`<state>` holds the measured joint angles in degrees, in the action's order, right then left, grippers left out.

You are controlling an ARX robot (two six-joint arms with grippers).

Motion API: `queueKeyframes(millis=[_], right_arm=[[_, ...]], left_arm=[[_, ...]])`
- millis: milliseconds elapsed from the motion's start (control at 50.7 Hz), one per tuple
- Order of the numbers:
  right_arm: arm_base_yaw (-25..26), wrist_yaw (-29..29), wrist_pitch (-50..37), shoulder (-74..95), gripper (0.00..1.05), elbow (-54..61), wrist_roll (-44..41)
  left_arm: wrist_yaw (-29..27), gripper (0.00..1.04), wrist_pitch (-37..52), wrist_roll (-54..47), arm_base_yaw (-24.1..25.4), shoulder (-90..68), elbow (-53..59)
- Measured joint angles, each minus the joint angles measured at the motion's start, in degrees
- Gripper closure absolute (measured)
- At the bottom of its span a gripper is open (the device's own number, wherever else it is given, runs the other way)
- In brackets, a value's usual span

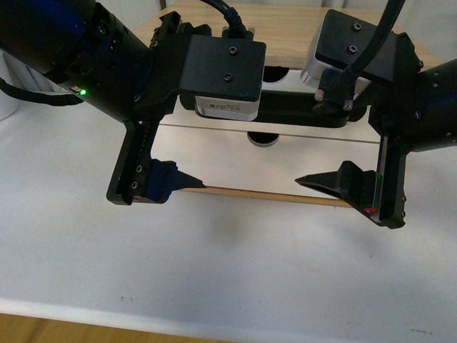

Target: Pull drawer

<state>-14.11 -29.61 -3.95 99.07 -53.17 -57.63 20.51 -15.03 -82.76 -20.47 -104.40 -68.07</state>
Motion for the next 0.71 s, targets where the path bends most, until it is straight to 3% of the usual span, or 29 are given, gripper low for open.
queueKeyframes(millis=[710], right_arm=[[0.09, -1.31, 4.39, 0.7, 0.09, -1.55, -2.62]], left_arm=[[0.02, 0.06, -1.51, -0.9, 0.07, -0.28, -0.48]])
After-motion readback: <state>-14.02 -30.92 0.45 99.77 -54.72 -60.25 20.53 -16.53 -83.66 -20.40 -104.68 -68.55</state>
